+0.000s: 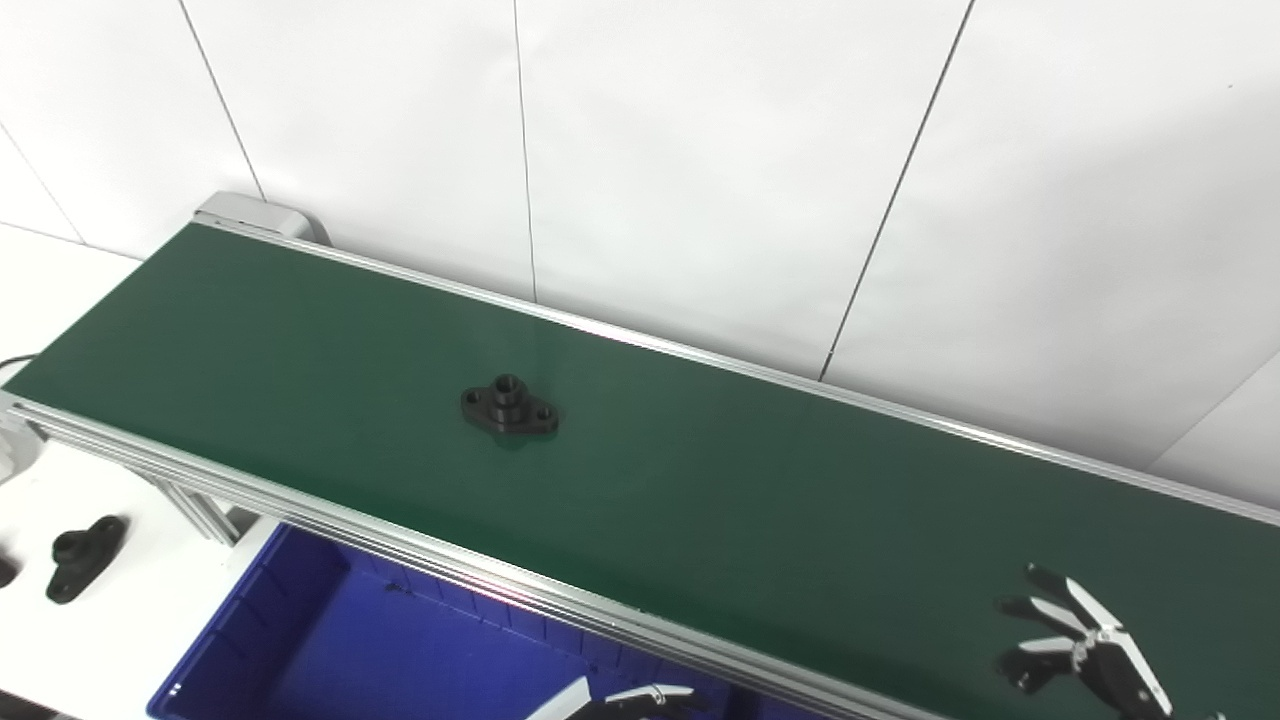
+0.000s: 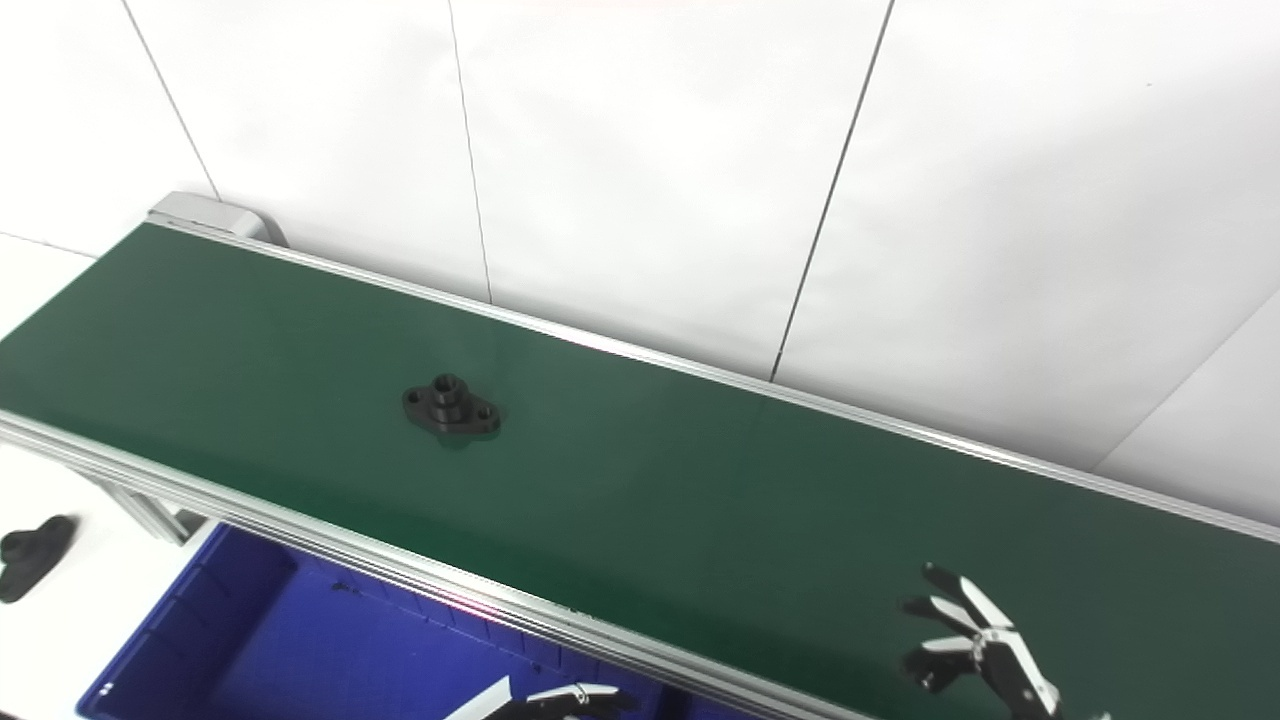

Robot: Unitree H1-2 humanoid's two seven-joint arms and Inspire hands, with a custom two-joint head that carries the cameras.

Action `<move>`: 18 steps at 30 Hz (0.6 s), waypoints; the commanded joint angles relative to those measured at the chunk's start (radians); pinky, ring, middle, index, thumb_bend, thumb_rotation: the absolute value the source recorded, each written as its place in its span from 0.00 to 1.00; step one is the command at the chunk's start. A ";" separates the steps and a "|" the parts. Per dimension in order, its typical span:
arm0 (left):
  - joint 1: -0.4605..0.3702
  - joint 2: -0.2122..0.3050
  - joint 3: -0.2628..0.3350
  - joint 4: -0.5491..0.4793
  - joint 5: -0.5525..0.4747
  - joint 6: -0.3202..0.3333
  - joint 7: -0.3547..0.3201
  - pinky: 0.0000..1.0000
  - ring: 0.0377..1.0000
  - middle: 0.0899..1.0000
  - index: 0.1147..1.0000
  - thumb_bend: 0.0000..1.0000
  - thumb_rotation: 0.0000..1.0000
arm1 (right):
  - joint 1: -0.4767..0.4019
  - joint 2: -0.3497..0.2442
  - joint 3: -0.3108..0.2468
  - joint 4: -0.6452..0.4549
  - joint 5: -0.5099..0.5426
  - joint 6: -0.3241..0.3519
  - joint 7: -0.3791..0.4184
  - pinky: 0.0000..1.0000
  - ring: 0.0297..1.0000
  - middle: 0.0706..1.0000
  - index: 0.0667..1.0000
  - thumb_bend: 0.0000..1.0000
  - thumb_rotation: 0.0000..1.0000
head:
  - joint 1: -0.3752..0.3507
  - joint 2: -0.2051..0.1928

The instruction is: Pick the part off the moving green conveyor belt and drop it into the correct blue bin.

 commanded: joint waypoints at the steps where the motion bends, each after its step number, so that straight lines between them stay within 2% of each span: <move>1: -0.006 0.007 0.000 -0.011 -0.009 -0.038 0.006 0.76 0.86 0.89 0.83 0.84 0.30 | -0.026 0.015 -0.024 -0.030 0.002 -0.022 0.029 0.40 0.51 0.71 0.82 0.78 0.43 | -0.002 0.002; 4: -0.006 0.008 0.003 -0.013 -0.006 -0.038 0.011 0.76 0.85 0.89 0.83 0.84 0.31 | -0.047 0.038 -0.042 -0.021 0.005 -0.016 0.062 0.43 0.56 0.71 0.82 0.77 0.42 | -0.019 0.012; 9: -0.009 0.014 0.004 -0.016 -0.013 -0.038 0.005 0.77 0.86 0.89 0.83 0.84 0.30 | -0.084 0.074 -0.069 0.014 -0.015 -0.025 0.092 0.47 0.56 0.73 0.82 0.76 0.40 | -0.064 0.029; 12: -0.013 0.019 0.007 -0.018 -0.022 -0.037 -0.003 0.77 0.87 0.90 0.84 0.84 0.30 | -0.103 0.082 -0.076 0.035 -0.027 -0.027 0.114 0.51 0.60 0.75 0.82 0.80 0.45 | -0.086 0.036; 15: -0.011 0.024 0.015 -0.021 -0.028 -0.037 -0.010 0.78 0.87 0.90 0.84 0.85 0.30 | -0.124 0.085 -0.080 0.043 -0.066 -0.021 0.138 0.53 0.63 0.75 0.84 0.78 0.50 | -0.122 0.044; 18: -0.009 0.027 0.024 -0.025 -0.033 -0.037 -0.017 0.78 0.87 0.90 0.84 0.85 0.30 | -0.148 0.095 -0.085 0.057 -0.113 -0.031 0.137 0.58 0.65 0.74 0.82 0.77 0.51 | -0.144 0.050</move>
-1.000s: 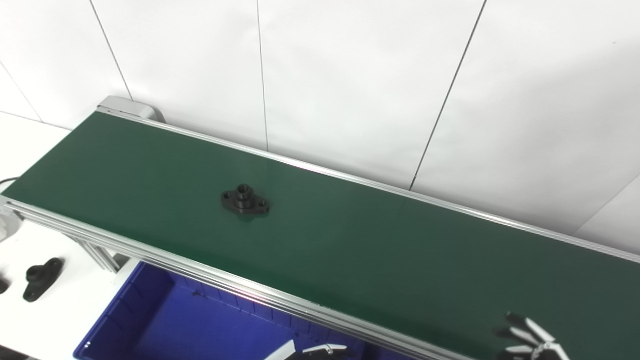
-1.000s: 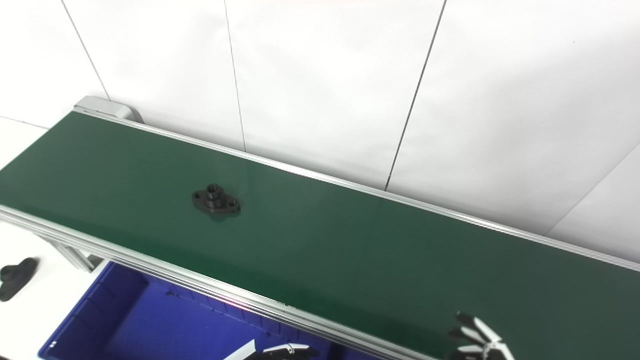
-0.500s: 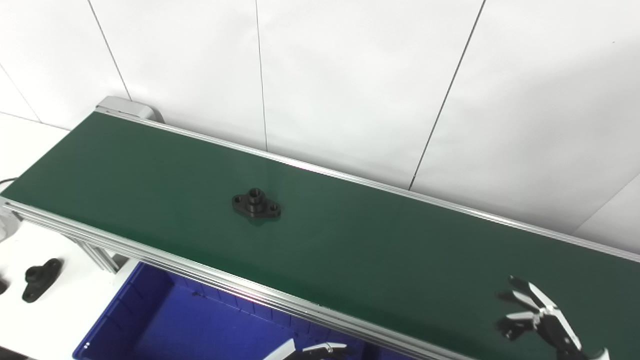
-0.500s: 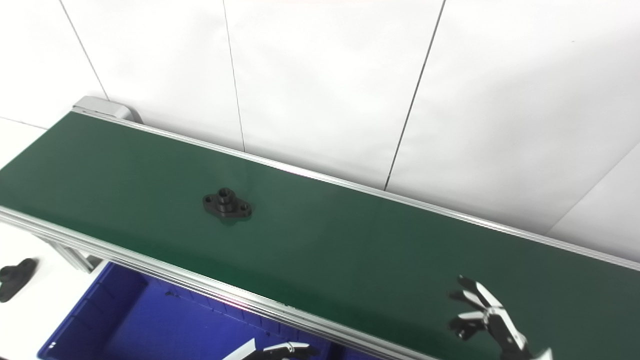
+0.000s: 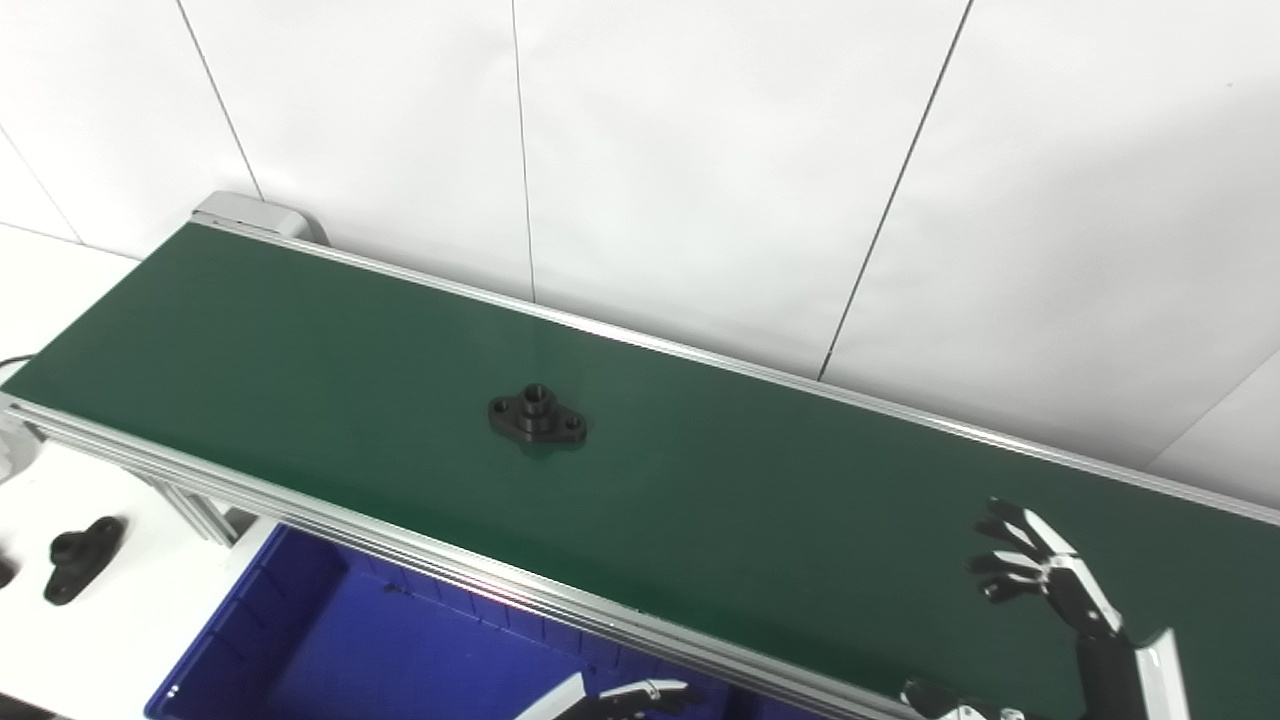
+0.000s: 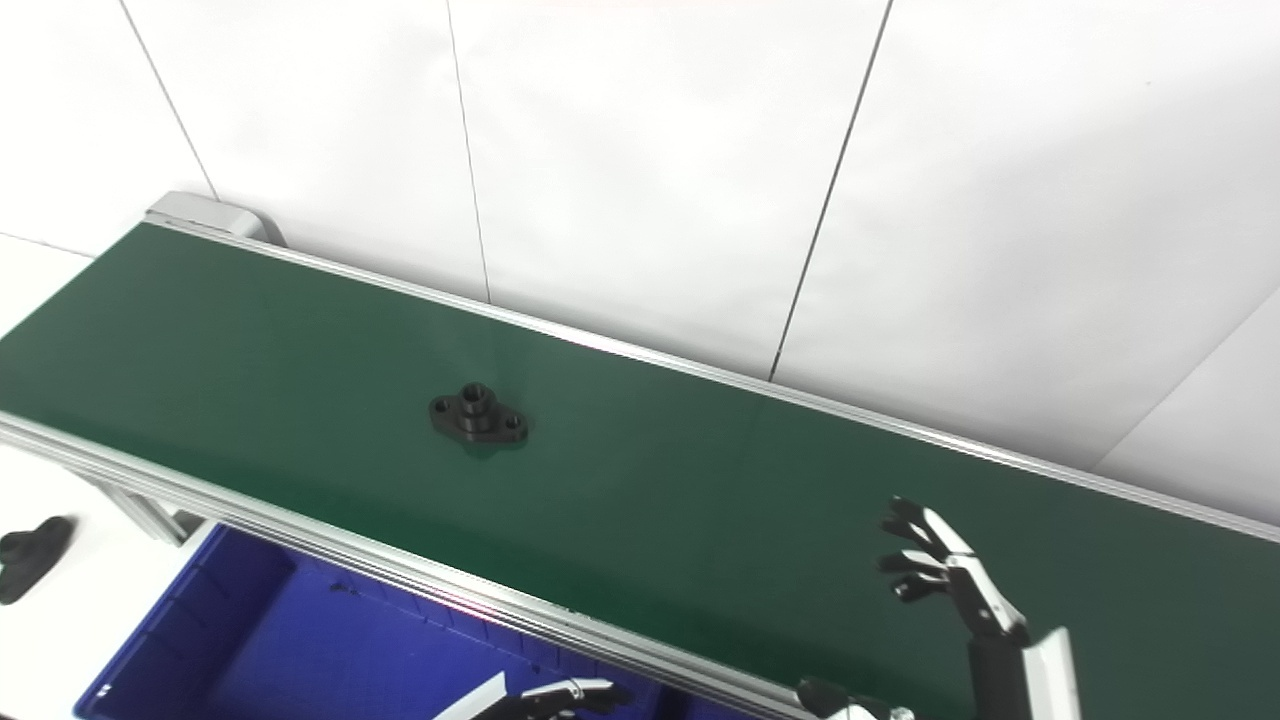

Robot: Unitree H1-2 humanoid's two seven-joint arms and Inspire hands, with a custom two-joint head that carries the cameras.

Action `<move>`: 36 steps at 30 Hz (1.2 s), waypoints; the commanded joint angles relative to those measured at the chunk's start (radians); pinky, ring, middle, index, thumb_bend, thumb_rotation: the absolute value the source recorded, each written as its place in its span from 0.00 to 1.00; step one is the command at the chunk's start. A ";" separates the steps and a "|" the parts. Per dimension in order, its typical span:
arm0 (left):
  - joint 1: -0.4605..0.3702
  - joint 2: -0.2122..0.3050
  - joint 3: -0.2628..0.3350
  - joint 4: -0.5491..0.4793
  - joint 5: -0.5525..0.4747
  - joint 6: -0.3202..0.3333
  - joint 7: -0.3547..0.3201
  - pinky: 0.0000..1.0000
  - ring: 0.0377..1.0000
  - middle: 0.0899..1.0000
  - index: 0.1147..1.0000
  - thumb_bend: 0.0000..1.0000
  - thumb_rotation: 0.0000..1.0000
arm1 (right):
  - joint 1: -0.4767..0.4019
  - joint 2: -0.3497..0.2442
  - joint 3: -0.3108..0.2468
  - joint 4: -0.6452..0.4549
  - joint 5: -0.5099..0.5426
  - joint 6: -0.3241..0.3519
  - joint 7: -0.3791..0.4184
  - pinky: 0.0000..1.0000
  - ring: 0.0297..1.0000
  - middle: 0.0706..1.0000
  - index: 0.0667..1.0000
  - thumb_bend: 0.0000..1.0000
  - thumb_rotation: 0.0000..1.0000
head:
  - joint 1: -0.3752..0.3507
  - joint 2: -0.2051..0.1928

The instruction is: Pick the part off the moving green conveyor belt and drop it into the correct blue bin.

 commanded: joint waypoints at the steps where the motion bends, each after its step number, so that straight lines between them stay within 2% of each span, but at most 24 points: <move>1: -0.002 0.013 0.010 -0.027 -0.012 -0.037 -0.005 0.78 0.87 0.90 0.85 0.85 0.30 | -0.029 0.011 -0.008 -0.009 -0.017 -0.026 0.007 0.62 0.66 0.73 0.81 0.77 0.49 | -0.025 0.006; 2: -0.002 0.015 0.012 -0.027 -0.012 -0.037 -0.004 0.78 0.87 0.90 0.85 0.85 0.30 | -0.035 0.018 -0.005 -0.009 -0.019 -0.019 0.013 0.62 0.66 0.73 0.81 0.77 0.49 | -0.040 0.011; 6: -0.004 0.023 0.014 -0.026 -0.021 -0.037 -0.006 0.79 0.88 0.91 0.86 0.84 0.31 | -0.055 0.042 0.005 -0.028 -0.037 0.037 0.057 0.56 0.65 0.74 0.81 0.77 0.49 | -0.073 0.019; 11: -0.004 0.030 0.019 -0.032 -0.017 -0.037 -0.004 0.79 0.88 0.91 0.86 0.85 0.31 | -0.079 0.071 0.011 -0.045 -0.057 0.098 0.105 0.52 0.63 0.72 0.80 0.76 0.43 | -0.095 0.028; 16: -0.004 0.033 0.024 -0.033 -0.016 -0.037 -0.004 0.79 0.88 0.92 0.86 0.86 0.32 | -0.113 0.098 0.017 -0.052 -0.088 0.173 0.147 0.52 0.64 0.73 0.82 0.75 0.39 | -0.109 0.038; 21: -0.007 0.040 0.025 -0.034 -0.026 -0.037 -0.009 0.80 0.89 0.92 0.87 0.86 0.33 | -0.156 0.119 0.028 -0.030 -0.124 0.195 0.152 0.53 0.63 0.73 0.82 0.75 0.35 | -0.125 0.046; 28: -0.010 0.042 0.034 -0.033 -0.034 -0.037 -0.022 0.82 0.90 0.93 0.88 0.87 0.32 | -0.218 0.149 0.046 0.005 -0.171 0.239 0.158 0.53 0.63 0.72 0.81 0.75 0.35 | -0.148 0.053; 36: -0.011 0.043 0.041 -0.038 -0.033 -0.037 -0.023 0.82 0.90 0.93 0.88 0.87 0.31 | -0.286 0.180 0.071 0.028 -0.236 0.343 0.195 0.54 0.63 0.70 0.82 0.77 0.38 | -0.170 0.061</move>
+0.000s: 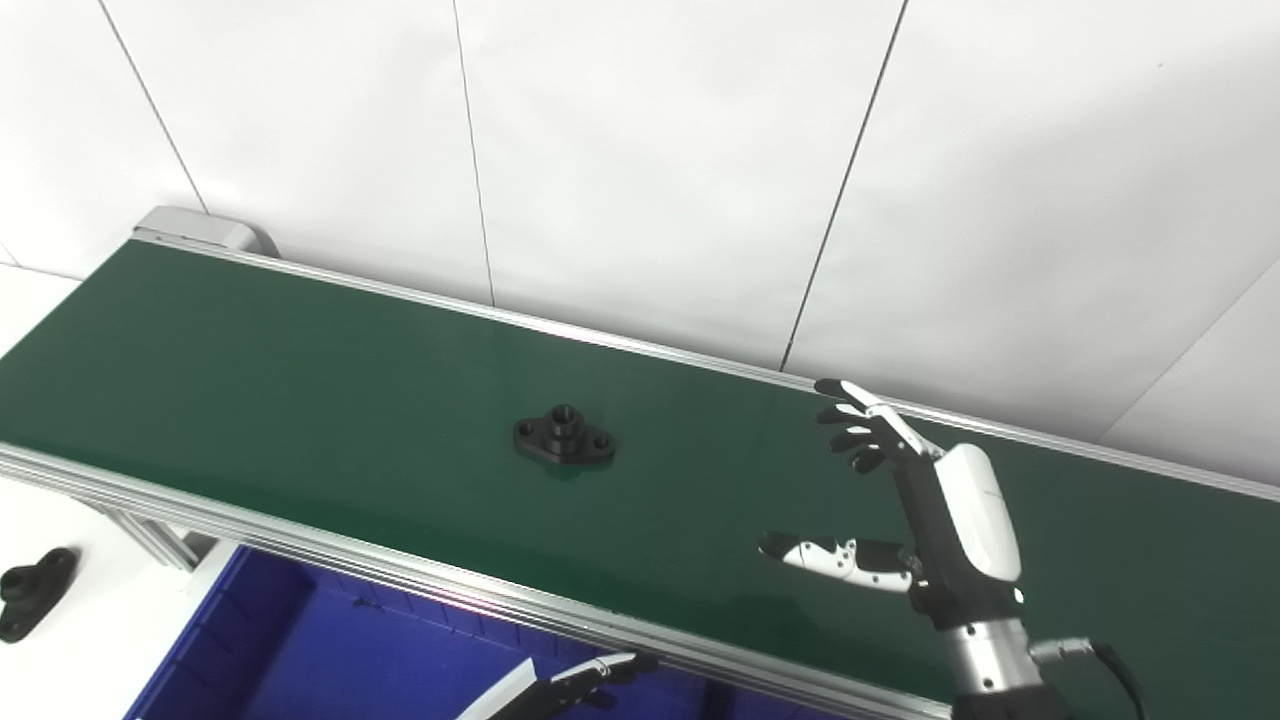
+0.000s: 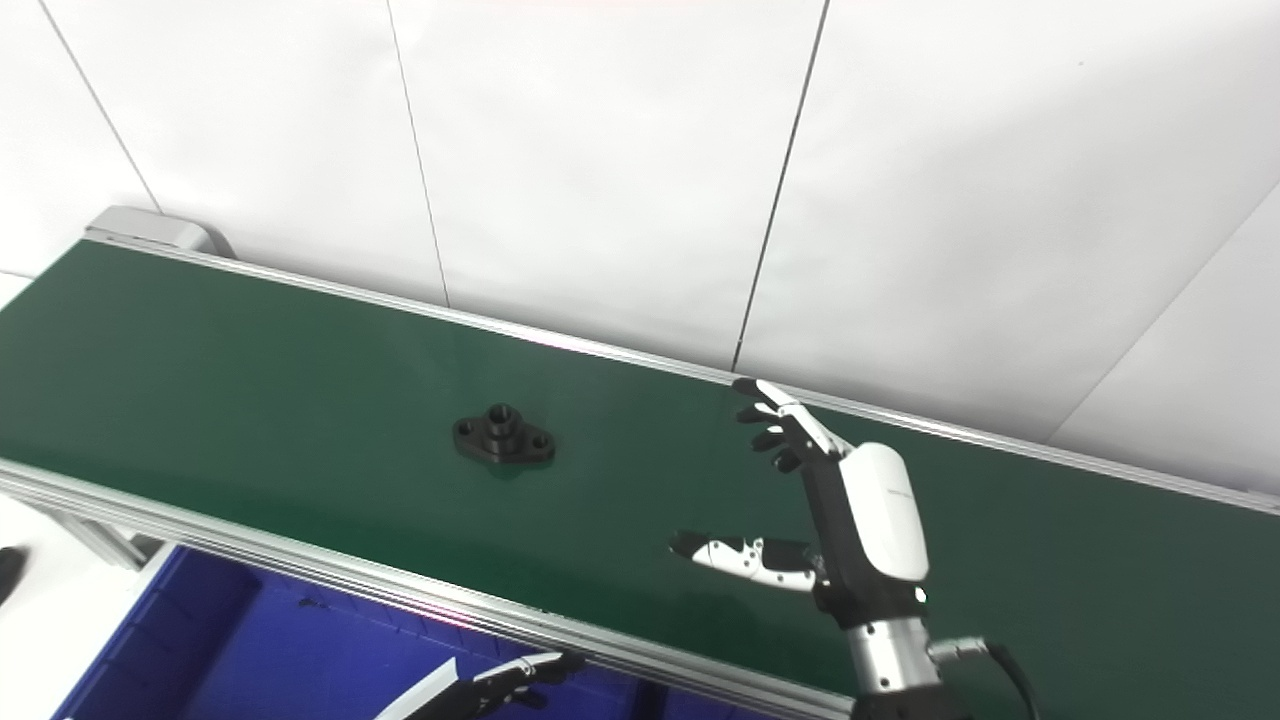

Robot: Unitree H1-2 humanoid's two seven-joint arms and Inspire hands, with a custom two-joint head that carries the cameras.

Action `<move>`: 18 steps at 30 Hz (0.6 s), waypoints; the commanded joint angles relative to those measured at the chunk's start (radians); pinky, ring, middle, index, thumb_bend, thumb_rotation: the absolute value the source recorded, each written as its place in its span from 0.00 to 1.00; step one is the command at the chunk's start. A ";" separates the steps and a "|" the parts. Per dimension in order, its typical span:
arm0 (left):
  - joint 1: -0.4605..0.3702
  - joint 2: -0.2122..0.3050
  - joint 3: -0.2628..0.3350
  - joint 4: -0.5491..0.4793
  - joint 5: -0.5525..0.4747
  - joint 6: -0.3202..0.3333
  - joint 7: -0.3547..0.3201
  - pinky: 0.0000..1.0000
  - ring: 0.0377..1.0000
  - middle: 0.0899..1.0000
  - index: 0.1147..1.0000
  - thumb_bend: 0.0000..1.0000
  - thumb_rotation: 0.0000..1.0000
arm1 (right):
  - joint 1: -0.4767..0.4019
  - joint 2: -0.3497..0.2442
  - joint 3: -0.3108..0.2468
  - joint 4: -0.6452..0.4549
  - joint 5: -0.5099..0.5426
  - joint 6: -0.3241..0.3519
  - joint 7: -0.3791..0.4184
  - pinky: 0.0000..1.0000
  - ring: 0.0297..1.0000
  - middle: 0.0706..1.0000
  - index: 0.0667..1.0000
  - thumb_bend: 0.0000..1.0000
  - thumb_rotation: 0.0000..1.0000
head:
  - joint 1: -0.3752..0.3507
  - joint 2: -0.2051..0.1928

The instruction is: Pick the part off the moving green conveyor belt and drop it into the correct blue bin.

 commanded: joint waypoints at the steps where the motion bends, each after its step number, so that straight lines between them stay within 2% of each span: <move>1: -0.004 0.014 0.006 -0.028 -0.012 -0.037 -0.001 0.82 0.90 0.93 0.88 0.87 0.31 | -0.044 0.017 0.007 -0.014 -0.015 0.035 0.008 0.54 0.63 0.70 0.82 0.77 0.38 | -0.001 0.002; 12: -0.010 0.021 0.016 -0.025 -0.031 -0.037 -0.022 0.84 0.92 0.94 0.89 0.85 0.34 | -0.135 0.038 0.050 0.058 -0.059 0.120 0.047 0.57 0.66 0.72 0.83 0.79 0.41 | -0.031 0.023; 18: -0.008 0.032 0.018 -0.037 -0.021 -0.037 -0.026 0.85 0.92 0.94 0.89 0.84 0.33 | -0.169 0.051 0.070 0.116 -0.070 0.113 0.018 0.59 0.66 0.70 0.82 0.79 0.41 | -0.055 0.036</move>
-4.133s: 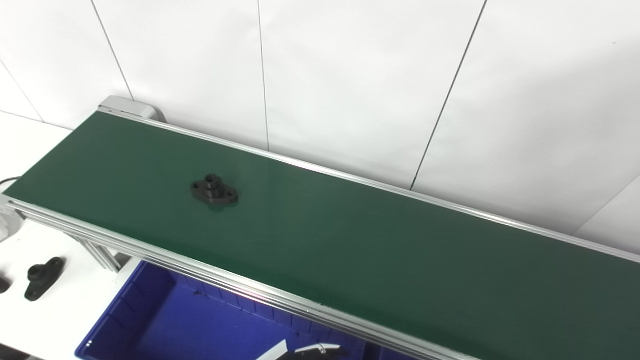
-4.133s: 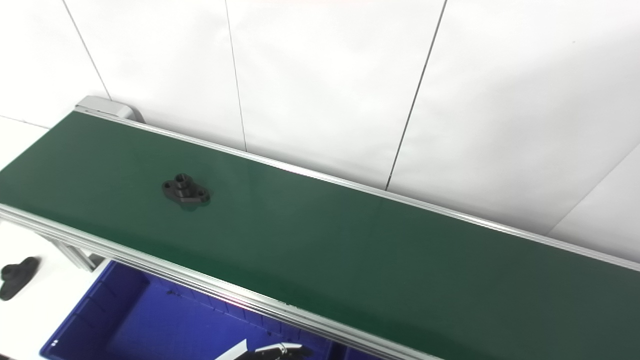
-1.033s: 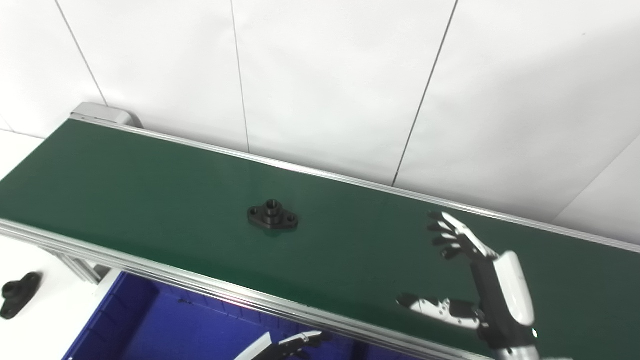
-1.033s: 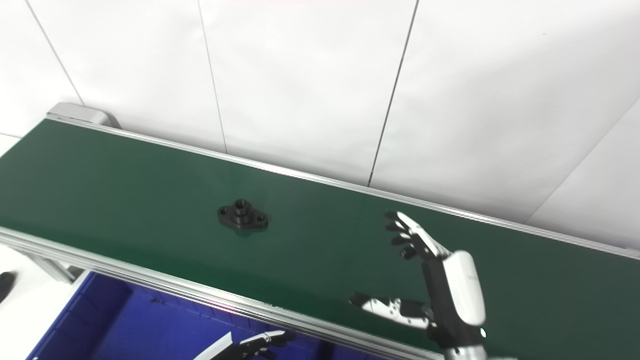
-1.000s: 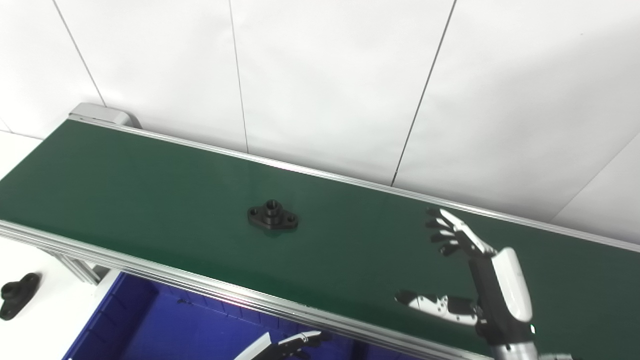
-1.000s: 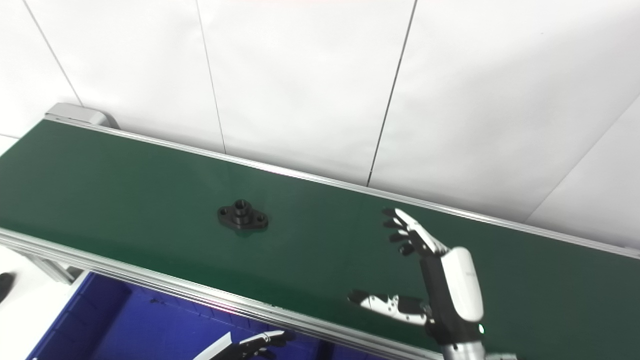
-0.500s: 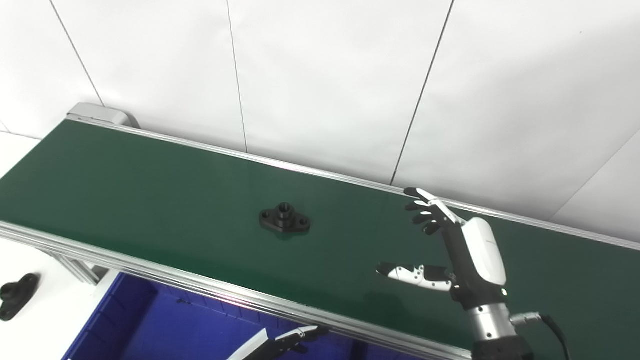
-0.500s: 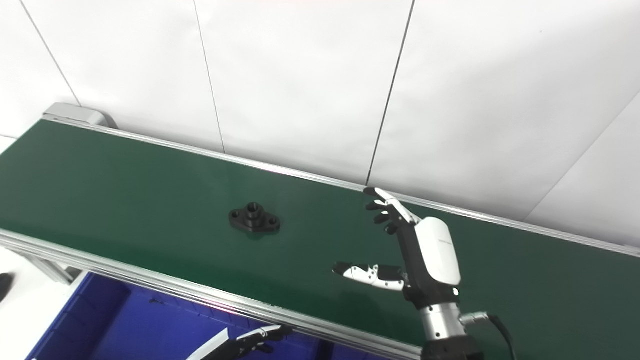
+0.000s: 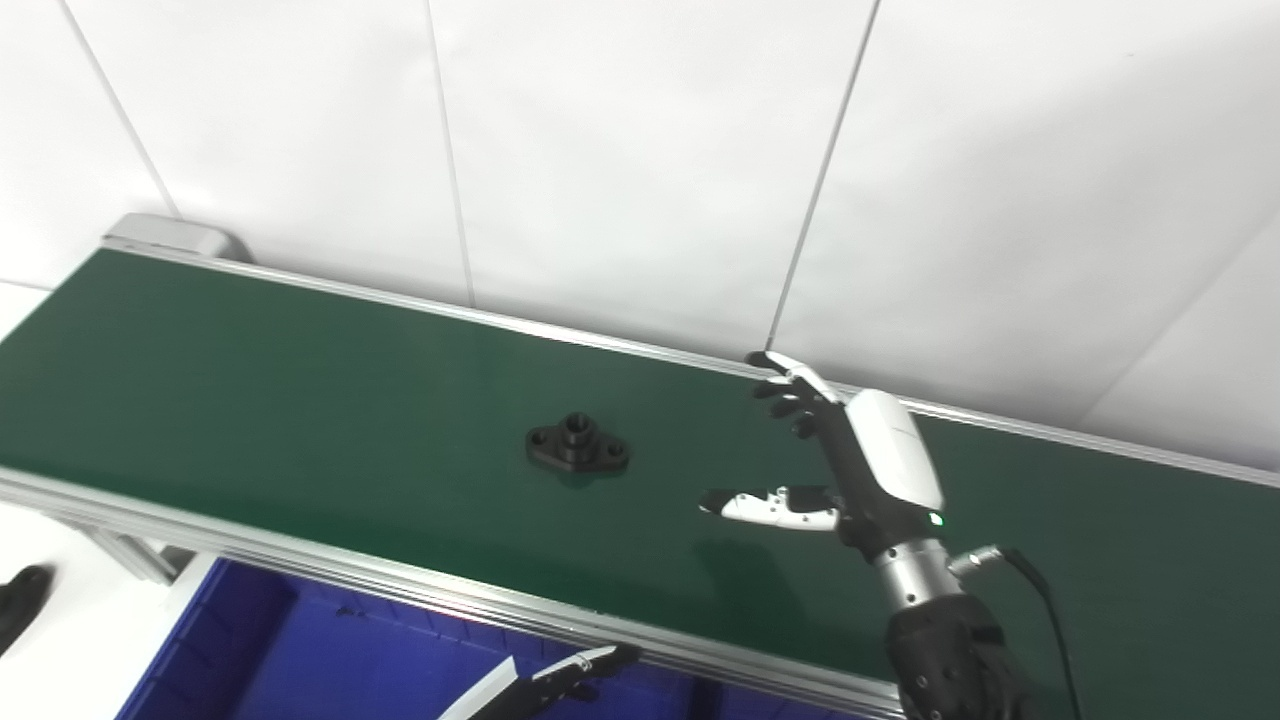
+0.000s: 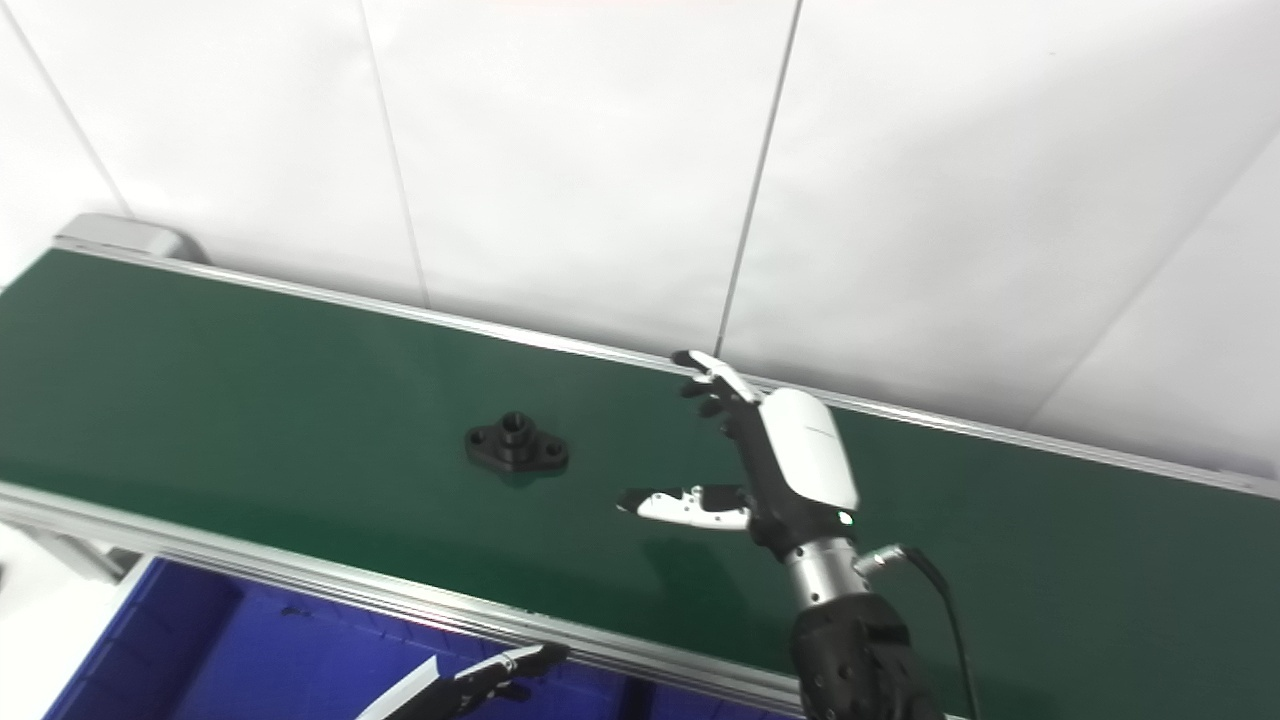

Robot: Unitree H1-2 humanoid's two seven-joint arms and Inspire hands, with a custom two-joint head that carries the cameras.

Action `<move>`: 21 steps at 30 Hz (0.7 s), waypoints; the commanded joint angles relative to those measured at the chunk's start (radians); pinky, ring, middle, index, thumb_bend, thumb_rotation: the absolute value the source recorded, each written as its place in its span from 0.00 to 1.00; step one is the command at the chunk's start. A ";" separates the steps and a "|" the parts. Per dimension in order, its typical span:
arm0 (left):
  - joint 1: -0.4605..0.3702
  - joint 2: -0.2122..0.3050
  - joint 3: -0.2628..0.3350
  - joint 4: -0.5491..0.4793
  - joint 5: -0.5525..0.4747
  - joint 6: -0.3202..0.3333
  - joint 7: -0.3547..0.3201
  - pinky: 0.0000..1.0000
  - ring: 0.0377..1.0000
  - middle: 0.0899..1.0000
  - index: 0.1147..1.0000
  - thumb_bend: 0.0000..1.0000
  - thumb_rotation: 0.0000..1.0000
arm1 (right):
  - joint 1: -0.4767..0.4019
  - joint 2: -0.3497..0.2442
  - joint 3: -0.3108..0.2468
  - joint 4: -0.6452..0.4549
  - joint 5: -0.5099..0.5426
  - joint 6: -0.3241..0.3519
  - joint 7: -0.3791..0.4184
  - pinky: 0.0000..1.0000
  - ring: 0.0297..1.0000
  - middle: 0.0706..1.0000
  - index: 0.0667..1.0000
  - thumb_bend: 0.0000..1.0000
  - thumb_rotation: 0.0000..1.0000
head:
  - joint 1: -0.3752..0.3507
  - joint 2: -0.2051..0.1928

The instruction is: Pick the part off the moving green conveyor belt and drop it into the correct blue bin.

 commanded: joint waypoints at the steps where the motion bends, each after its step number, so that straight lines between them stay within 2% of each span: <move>1: -0.004 0.017 0.005 -0.032 -0.006 -0.037 -0.002 0.85 0.92 0.94 0.89 0.84 0.33 | -0.043 0.021 0.011 0.008 -0.011 -0.006 -0.043 0.59 0.66 0.70 0.82 0.79 0.40 | -0.011 0.006; 9: -0.002 0.028 0.006 -0.035 -0.005 -0.037 0.002 0.88 0.93 0.95 0.90 0.83 0.34 | -0.113 0.024 0.080 0.076 -0.111 0.063 0.000 0.65 0.72 0.74 0.84 0.80 0.47 | -0.024 0.012; 21: 0.004 0.032 0.009 -0.040 -0.002 -0.037 0.004 0.88 0.93 0.95 0.91 0.81 0.37 | -0.185 0.028 0.158 0.205 -0.209 0.074 -0.025 0.65 0.72 0.75 0.82 0.83 0.50 | -0.020 0.024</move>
